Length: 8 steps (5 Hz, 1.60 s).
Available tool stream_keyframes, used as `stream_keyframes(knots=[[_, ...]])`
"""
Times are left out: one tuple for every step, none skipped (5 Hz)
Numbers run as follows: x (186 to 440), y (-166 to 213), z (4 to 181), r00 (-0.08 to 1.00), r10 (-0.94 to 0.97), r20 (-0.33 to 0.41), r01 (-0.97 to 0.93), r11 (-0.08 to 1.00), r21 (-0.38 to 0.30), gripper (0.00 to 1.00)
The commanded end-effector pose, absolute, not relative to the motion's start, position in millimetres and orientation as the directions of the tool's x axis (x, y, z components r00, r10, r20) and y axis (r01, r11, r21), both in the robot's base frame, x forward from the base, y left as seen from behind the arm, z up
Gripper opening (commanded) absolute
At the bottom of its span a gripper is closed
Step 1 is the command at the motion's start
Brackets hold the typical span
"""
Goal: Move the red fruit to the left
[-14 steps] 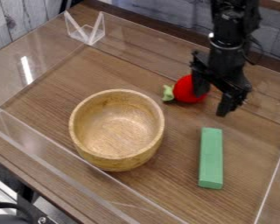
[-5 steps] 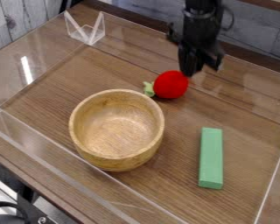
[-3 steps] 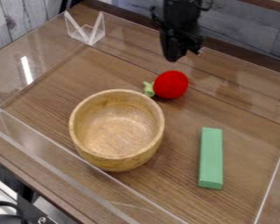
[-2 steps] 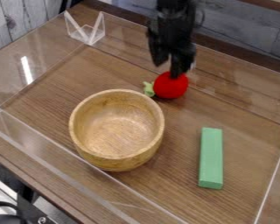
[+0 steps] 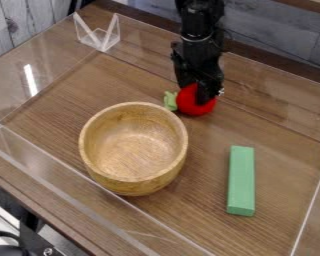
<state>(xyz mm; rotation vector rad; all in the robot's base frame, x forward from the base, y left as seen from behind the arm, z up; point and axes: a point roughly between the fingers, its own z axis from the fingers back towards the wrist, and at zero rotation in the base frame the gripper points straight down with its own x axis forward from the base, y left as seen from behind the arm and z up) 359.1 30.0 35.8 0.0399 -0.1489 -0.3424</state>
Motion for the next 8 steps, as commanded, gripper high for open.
stream_keyframes(knots=[[367.9, 46.9, 56.8, 0.925, -0.333, 0.184, 0.321, 0.942, 0.095, 0.0], [371.4, 63.2, 86.0, 0.941, -0.262, 0.216, 0.243, 0.964, 0.111, 0.0], [375.1, 77.0, 115.5, 0.945, -0.21, 0.251, 0.186, 0.976, 0.116, 0.0], [376.4, 77.7, 111.2, 0.926, -0.264, 0.271, 0.242, 0.964, 0.11, 0.0], [372.9, 78.1, 93.8, 0.903, -0.329, 0.276, 0.309, 0.944, 0.114, 0.0], [374.3, 67.9, 105.0, 0.91, -0.301, 0.284, 0.279, 0.953, 0.117, 0.0], [376.8, 57.4, 118.1, 0.915, -0.276, 0.293, 0.252, 0.96, 0.118, 0.0], [377.7, 53.6, 117.0, 0.921, -0.246, 0.301, 0.218, 0.968, 0.123, 0.0]])
